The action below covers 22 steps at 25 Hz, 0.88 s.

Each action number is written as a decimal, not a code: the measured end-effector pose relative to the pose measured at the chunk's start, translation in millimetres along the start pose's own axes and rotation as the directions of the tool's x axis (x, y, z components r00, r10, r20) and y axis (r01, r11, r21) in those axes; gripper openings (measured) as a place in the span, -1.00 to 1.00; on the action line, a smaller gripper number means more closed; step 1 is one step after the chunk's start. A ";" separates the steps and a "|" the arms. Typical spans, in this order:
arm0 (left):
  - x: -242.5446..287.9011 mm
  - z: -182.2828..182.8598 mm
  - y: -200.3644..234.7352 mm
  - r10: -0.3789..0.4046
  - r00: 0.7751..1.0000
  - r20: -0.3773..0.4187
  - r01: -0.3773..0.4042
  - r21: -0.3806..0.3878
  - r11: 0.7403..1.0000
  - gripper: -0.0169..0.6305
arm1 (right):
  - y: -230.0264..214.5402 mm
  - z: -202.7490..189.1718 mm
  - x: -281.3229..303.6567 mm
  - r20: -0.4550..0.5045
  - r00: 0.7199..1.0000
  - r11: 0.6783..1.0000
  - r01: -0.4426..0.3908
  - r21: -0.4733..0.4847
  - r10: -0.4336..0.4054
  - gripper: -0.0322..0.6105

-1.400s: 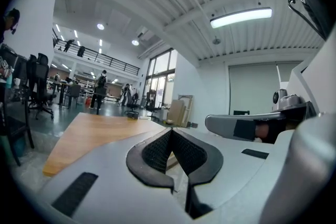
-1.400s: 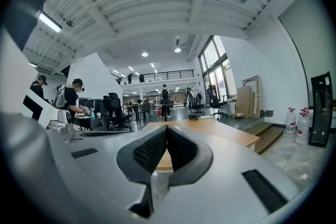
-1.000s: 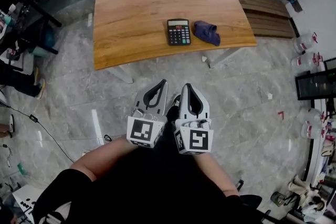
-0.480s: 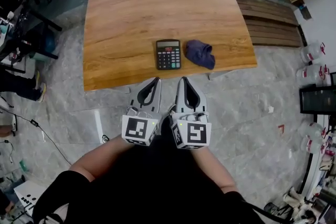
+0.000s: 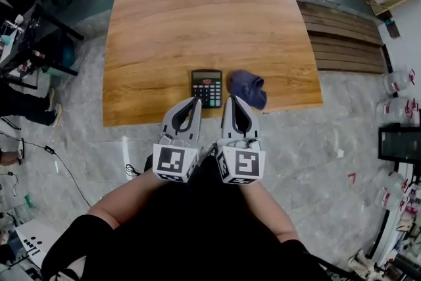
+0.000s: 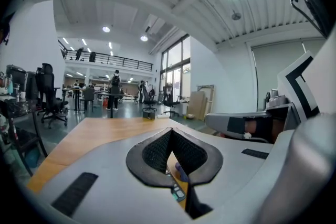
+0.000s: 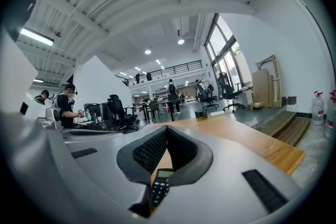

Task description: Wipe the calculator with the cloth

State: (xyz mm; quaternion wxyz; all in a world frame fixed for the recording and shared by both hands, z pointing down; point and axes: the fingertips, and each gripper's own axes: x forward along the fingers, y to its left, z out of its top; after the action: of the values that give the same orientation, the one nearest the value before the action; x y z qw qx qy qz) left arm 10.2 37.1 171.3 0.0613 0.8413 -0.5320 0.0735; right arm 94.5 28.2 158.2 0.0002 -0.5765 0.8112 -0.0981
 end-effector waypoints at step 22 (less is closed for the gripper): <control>85.0 -123.6 78.0 -0.174 0.971 -0.166 0.160 -0.097 0.982 -0.93 | -2.5 -136.5 98.7 -0.245 0.961 0.991 0.122 -0.046 -0.130 -0.85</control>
State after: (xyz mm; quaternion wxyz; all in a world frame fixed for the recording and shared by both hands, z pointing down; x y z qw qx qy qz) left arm -31.6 -49.0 310.6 0.1482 0.8702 -0.4544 0.1193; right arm 48.3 -43.2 303.6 -0.1161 -0.6101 0.7680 -0.1565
